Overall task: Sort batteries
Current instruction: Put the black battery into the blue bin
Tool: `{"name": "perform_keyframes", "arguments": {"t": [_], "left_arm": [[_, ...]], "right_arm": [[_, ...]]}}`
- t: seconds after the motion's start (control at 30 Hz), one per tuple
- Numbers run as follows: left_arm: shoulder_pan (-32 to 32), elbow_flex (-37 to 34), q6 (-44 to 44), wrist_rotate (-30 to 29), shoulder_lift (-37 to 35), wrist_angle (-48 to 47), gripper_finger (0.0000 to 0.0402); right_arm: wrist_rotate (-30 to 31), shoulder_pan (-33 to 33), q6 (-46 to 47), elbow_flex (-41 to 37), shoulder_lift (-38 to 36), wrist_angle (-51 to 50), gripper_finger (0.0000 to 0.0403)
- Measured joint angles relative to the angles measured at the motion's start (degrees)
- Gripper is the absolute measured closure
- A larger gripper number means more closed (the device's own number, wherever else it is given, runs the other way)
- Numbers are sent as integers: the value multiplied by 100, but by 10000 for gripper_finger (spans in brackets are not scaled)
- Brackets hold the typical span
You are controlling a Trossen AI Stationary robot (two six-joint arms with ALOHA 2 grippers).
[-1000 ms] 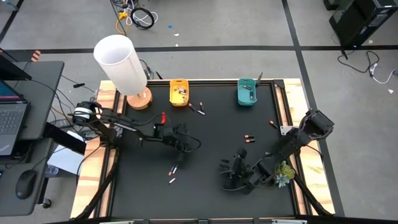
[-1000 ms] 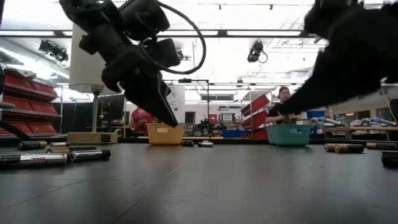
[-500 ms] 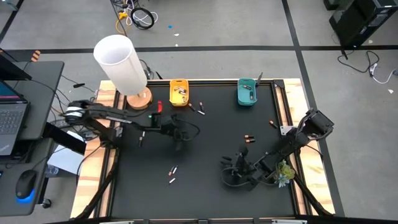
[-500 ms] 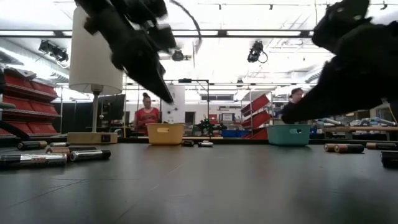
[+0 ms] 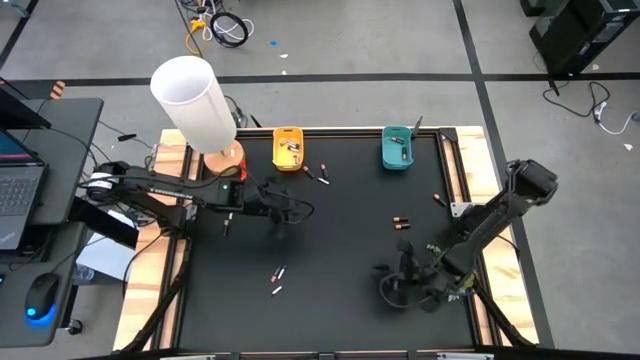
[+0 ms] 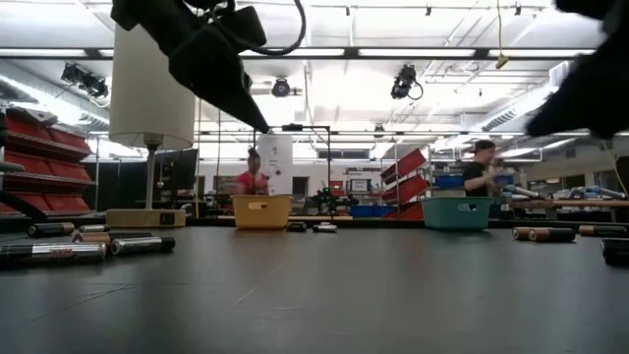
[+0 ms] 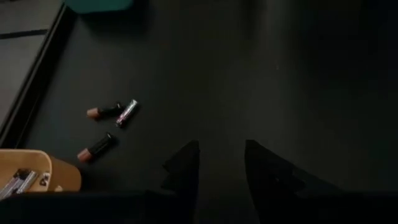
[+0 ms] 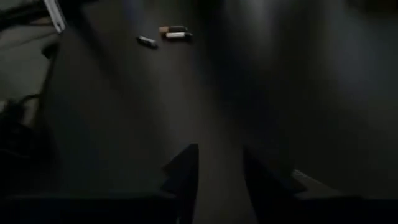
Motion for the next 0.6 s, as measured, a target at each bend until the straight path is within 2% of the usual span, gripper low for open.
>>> {"name": "perform_keyframes", "arguments": {"t": [0.1, 0.2, 0.4, 0.6], "left_arm": [[-115, -4, 214, -107, -32, 108, 271], [-250, -4, 427, -557, -157, 184, 271], [-437, -36, 555, -705, -697, 187, 271], [-691, -1013, 573, -699, -1393, 772, 271]], "right_arm": [[185, 388, 521, -7, 30, -55, 258], [409, 622, 911, -2, 29, -291, 256], [292, 625, 1092, -7, -247, -862, 256], [167, 495, 1068, 0, -636, -1010, 256]]}}
